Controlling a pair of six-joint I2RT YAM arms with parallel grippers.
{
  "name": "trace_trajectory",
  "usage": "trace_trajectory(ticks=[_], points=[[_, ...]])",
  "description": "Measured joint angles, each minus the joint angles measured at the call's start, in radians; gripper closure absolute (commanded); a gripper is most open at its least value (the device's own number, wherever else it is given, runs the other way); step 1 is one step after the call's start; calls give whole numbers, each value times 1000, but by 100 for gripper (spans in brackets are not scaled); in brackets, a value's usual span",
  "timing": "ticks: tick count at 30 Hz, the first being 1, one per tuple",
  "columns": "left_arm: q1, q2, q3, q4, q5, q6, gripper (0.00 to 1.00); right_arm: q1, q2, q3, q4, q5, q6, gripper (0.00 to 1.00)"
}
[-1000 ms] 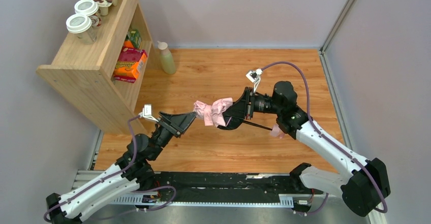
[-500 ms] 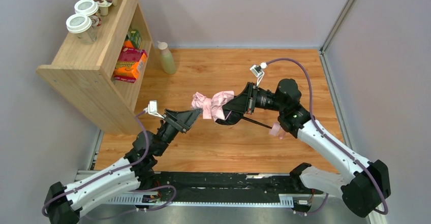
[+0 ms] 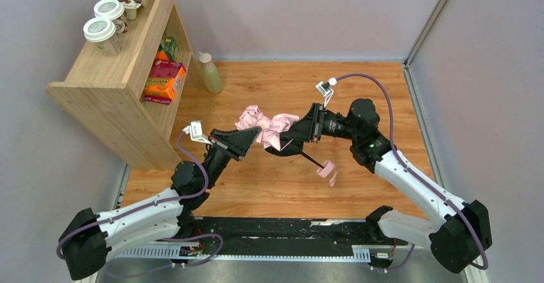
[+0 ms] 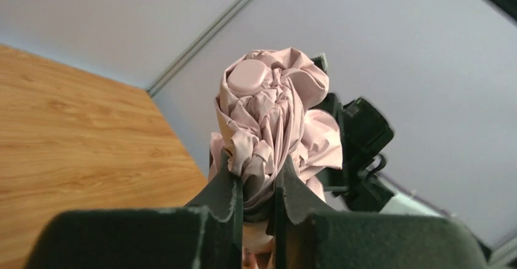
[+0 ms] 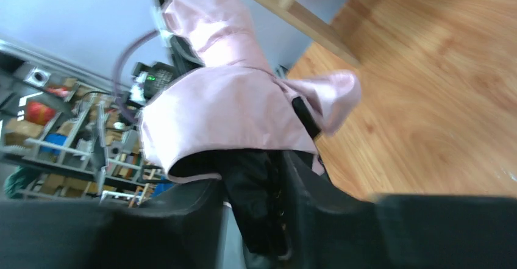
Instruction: Put away the umbrella
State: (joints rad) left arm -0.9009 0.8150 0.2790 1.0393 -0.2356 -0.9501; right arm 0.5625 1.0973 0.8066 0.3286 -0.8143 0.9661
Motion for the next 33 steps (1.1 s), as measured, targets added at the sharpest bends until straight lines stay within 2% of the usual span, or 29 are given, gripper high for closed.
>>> trace_trajectory(ticks=[1,2,3,8,10,13,16,19,24,26,30,33], points=[[0,-16,4,-27,8,27,100,1,-5,15,-65,8,-37,26],[0,-46,17,-87,16,78,100,3,-10,41,-167,25,-93,3],[0,-78,37,-162,21,130,100,7,-16,70,-271,51,-152,0],[0,-220,176,-478,13,435,100,16,-40,195,-696,292,-428,0],[0,-235,238,-563,14,561,100,18,-45,238,-843,484,-513,0],[0,-209,301,-613,34,715,100,17,-60,254,-976,724,-591,0],[0,-139,308,-609,61,809,100,14,-97,254,-1059,868,-646,0],[0,-28,240,-541,79,858,100,14,-174,237,-1059,890,-676,0],[0,273,58,-383,77,876,100,14,-283,192,-1028,847,-693,0],[0,388,-20,-223,68,868,100,14,-288,187,-1022,821,-696,0],[-1,460,-53,-57,62,819,100,14,-266,165,-1011,778,-698,0],[1,391,-50,-137,57,729,100,14,-249,139,-1016,771,-698,0]])
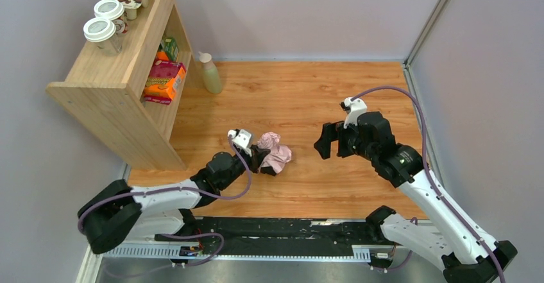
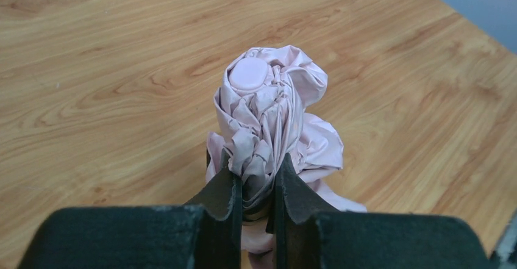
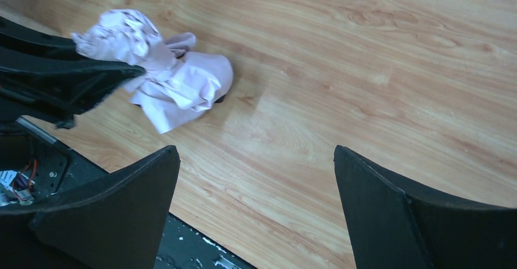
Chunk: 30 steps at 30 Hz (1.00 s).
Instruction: Put away the umbrella
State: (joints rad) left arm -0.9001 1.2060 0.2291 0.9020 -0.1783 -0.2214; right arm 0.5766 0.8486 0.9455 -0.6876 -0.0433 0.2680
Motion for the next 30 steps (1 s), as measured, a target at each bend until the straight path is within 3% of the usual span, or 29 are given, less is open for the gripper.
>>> trace_trajectory(ticks=[2,3,6,7,8,11,15,18,22,26,30], points=[[0,-108,63,-228,-26,-93,96,0,8,-12,-12,5,0,0],[0,-142,114,-337,-39,-134,88,0,14,-15,-18,8,1,0],[35,-172,364,-708,-23,-278,82,0,40,-16,-26,-2,8,0],[51,-168,425,-785,-5,-304,87,0,45,-17,-26,-9,12,0],[67,-164,490,-876,16,-335,99,0,46,-18,-25,-16,15,0],[95,-137,623,-1114,36,-390,100,0,44,-25,-23,-33,20,0],[97,-60,750,-1453,-66,-420,100,0,44,-25,-23,-38,23,0],[87,57,881,-1683,-212,-425,100,0,44,-25,-24,-26,27,0],[62,289,1093,-1976,-529,-480,100,0,44,-25,-45,25,33,0],[34,522,1223,-2134,-789,-556,100,0,43,-25,-67,62,34,0],[2,815,1362,-2177,-937,-641,100,0,33,-27,-77,72,34,0]])
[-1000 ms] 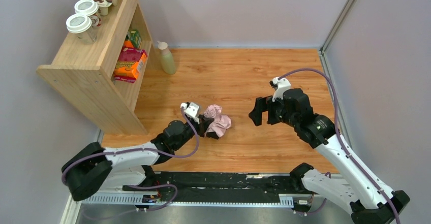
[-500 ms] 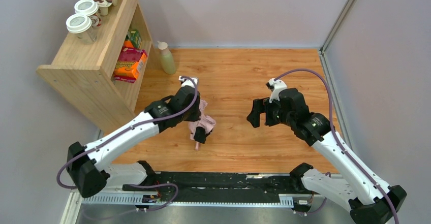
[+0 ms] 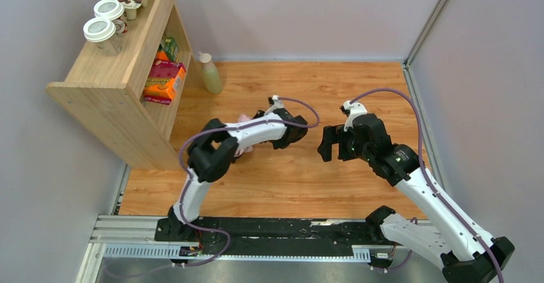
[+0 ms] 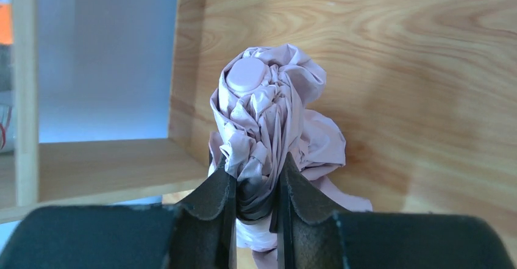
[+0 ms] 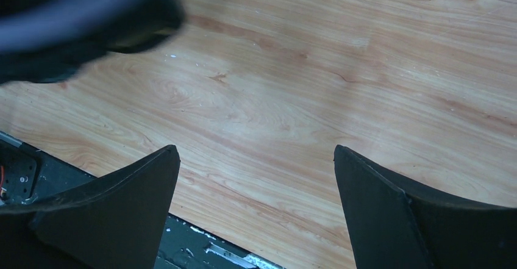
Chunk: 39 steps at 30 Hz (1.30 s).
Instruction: Put away the umbrella
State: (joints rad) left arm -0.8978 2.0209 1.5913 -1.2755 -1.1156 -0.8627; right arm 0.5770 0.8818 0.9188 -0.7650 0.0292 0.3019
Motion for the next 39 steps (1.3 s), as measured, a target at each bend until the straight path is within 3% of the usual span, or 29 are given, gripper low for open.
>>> trace_trajectory(ticks=[1,2,3,4,5,6,8,12,19,26,31,39], points=[[-11,78,35,-4,-19,-15,99,0,-6,-2,-1,0,0,0],[-24,155,66,-5,-31,-29,91,0,-13,-5,-2,0,0,0],[-38,224,95,-7,-44,-31,77,0,-18,-6,-2,0,0,0],[-56,292,125,-29,-70,-24,72,0,-23,-8,-1,0,0,0],[-74,344,146,-52,-87,-14,58,0,-30,-11,-1,-1,0,0],[-89,374,159,-70,-99,-5,54,0,-36,-16,-1,-2,0,0],[-125,401,167,-92,-90,16,30,0,-46,-24,-4,-4,-1,0],[-170,287,95,-27,80,116,30,3,-65,-36,-5,-19,-2,0],[-183,-189,-86,205,576,302,28,4,-84,-37,-12,1,-7,0],[-196,-607,-171,440,1029,379,26,4,-121,-36,-64,112,-5,0],[-198,-827,-166,546,1105,449,26,4,-234,12,-90,192,-15,0],[-197,-1144,-105,696,1044,622,26,4,-422,271,-57,258,-126,0]])
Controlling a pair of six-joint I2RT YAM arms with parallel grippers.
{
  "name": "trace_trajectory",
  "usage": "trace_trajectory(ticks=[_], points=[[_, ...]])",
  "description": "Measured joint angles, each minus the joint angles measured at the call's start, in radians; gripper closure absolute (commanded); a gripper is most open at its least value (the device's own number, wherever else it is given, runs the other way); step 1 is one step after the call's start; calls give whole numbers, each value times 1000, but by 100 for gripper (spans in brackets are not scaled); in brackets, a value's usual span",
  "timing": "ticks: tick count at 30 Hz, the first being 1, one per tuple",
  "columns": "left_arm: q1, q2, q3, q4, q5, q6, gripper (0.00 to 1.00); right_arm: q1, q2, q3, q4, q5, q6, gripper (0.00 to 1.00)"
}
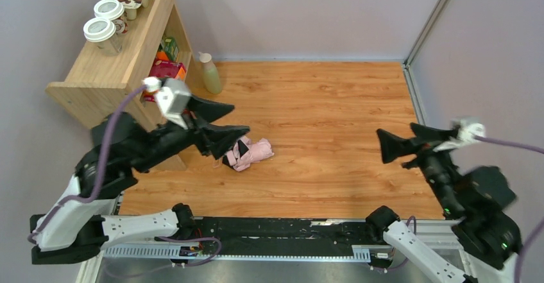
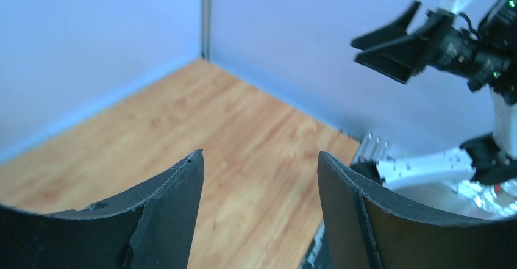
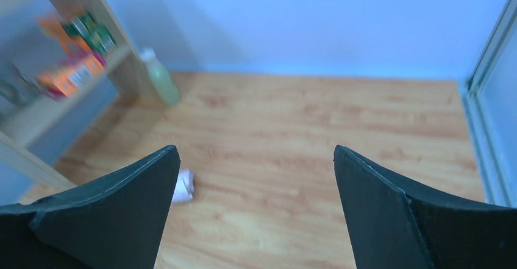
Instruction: Put away the umbrella
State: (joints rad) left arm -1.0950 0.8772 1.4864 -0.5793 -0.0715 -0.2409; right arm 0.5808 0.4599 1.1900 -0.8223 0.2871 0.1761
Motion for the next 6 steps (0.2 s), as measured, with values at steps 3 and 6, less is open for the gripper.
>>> trace_trajectory(ticks=[3,6], points=[[0,-46,78,13,-24,64,26,-1,-68,116,64,-3,-63,0],[0,-65,148,38,-44,117,26,-1,-98,215,112,0,-102,0]])
